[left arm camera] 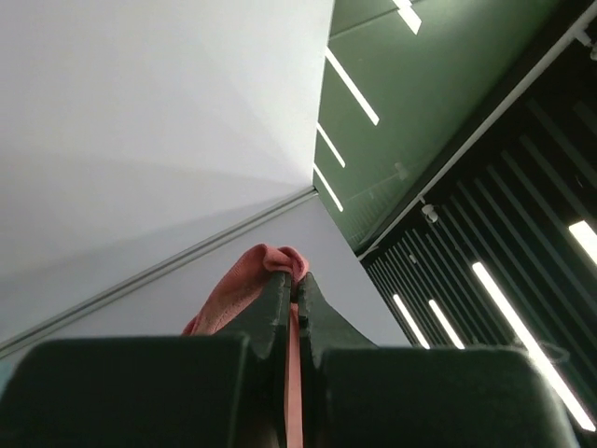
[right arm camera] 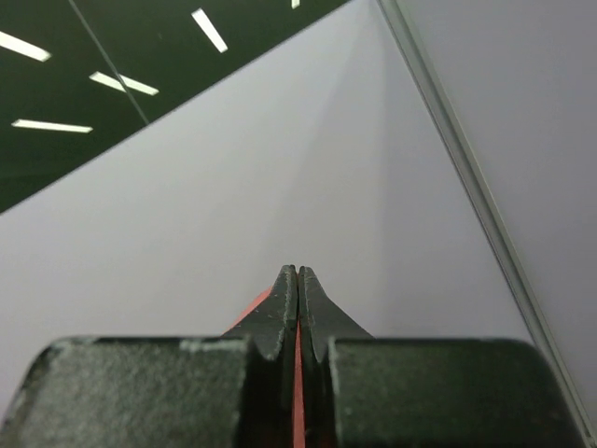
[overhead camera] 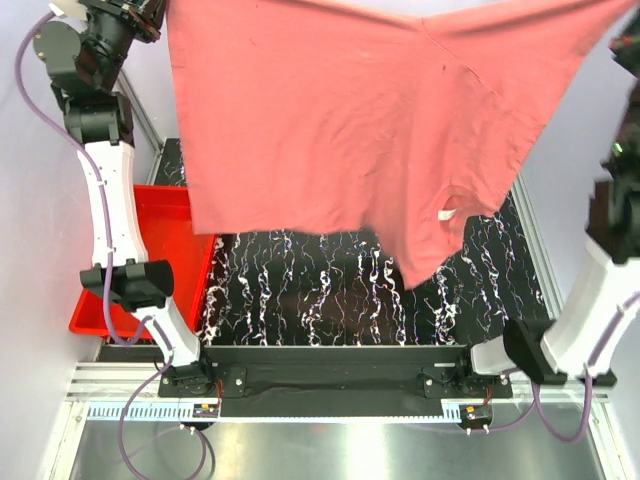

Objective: Fold and stack the t-shirts
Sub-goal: Flatten the tshirt out

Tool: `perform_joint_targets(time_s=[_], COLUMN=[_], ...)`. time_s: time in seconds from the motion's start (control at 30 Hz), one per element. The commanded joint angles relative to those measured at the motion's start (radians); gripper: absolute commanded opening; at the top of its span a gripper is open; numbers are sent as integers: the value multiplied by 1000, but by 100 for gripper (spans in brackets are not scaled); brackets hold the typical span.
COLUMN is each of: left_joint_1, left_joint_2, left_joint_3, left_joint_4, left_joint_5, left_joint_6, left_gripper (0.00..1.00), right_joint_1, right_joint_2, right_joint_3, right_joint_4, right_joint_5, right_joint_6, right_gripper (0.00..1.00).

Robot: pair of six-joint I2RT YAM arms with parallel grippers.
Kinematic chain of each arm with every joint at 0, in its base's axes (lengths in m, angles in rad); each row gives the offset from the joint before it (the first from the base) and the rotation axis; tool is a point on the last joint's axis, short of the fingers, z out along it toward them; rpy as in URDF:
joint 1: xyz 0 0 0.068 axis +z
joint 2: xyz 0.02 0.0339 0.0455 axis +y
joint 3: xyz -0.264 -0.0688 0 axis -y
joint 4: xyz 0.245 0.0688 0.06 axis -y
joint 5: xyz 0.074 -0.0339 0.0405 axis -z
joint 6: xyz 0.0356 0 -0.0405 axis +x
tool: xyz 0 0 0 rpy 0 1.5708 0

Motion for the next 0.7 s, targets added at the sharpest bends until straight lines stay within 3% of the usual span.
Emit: perform_joint_targets(time_s=[0.0,0.1,0.4,0.67], left_joint_1=[18,8,-64,-70], left_joint_2=[68,142,231,211], left_joint_3=[34,120,160,175], left_joint_4=[45,8,41,44], left_joint_5=[-85,-113,-168,-182], left_joint_6=[-43,-42,-88,-131], left_gripper=[0,0,0,0], right_joint_1=[-5,-5,-5,-5], right_joint_2=[89,127,229,227], right_joint_3=[-19,-13,59,139], right_joint_4=[74,108,128,143], right_joint_5=[65,49,29,32], right_joint_6=[-25,-13,-8,-13], right_gripper=[0,0,0,0])
